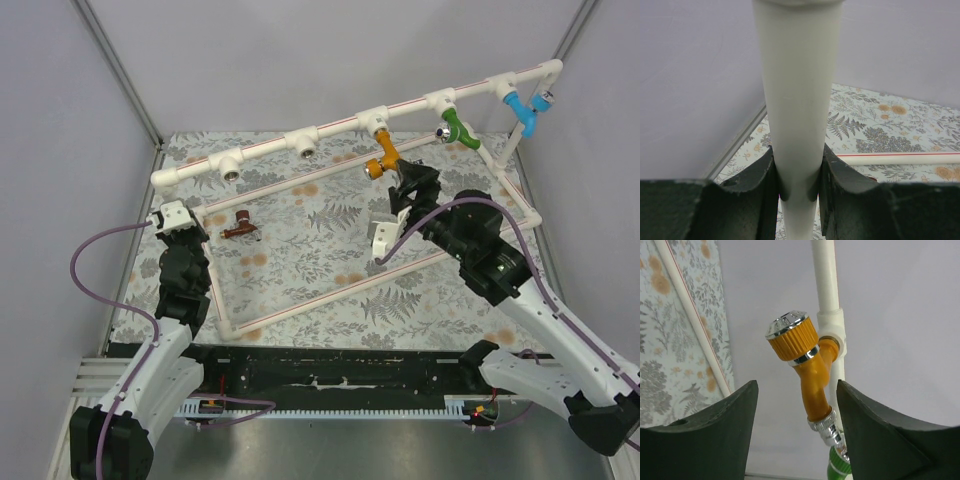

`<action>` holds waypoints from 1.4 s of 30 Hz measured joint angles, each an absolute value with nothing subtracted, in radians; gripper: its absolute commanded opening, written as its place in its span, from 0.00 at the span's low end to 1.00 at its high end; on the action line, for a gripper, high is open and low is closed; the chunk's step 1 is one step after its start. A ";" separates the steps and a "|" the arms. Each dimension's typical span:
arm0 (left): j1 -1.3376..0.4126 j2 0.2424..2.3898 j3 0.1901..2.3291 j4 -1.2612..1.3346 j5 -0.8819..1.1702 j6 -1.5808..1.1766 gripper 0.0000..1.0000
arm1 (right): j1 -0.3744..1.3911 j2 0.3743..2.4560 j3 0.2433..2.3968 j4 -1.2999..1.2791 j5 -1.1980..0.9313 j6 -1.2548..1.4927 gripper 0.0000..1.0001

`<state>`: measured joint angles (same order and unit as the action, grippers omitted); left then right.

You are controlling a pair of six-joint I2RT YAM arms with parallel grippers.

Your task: Install the water faucets

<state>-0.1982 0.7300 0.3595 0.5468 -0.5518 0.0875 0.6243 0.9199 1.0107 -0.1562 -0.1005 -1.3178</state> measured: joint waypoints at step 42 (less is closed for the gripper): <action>-0.199 0.731 0.360 0.547 -0.543 0.088 0.02 | 0.630 1.164 0.946 0.426 0.638 1.118 0.64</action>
<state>-0.1993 0.7307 0.3595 0.5472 -0.5430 0.0875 0.6300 1.1645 0.9463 0.4263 0.6384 1.1183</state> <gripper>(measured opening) 0.364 0.522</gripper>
